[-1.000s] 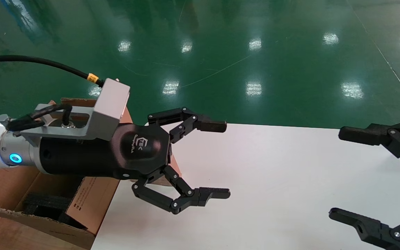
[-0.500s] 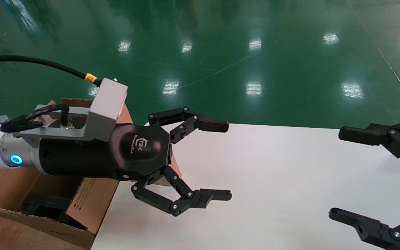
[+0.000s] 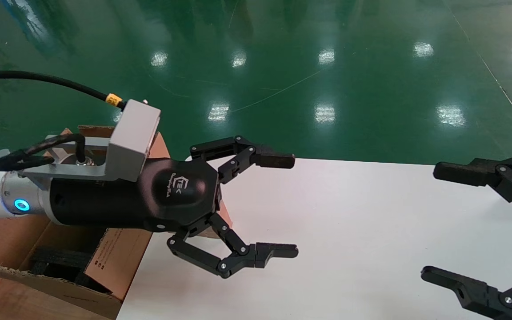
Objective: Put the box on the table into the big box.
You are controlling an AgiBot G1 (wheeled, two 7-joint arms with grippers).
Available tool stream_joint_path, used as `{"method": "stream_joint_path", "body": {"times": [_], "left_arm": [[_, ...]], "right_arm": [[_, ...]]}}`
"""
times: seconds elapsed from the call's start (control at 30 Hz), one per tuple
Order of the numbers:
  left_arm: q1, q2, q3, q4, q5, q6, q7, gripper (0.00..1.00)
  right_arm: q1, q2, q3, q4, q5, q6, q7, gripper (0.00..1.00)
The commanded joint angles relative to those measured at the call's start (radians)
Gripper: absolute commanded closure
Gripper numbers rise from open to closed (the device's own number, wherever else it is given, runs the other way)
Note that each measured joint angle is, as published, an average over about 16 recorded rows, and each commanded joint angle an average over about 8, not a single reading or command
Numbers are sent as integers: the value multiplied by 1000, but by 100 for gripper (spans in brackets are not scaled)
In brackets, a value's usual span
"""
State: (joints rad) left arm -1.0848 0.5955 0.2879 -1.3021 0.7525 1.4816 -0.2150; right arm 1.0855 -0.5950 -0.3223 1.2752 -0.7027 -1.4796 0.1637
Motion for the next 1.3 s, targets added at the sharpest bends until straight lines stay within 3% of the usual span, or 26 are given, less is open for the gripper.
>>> {"method": "stream_joint_path", "body": {"times": [0.03,1.3], "left_arm": [[1,1,-1,2,-2,1,2,0],[11,17,-7,20,-21,13,28,0]], "right_arm": [[0,0,0,0,0,0,0,0],[0,0,-1,0,1,1,0,0]]}}
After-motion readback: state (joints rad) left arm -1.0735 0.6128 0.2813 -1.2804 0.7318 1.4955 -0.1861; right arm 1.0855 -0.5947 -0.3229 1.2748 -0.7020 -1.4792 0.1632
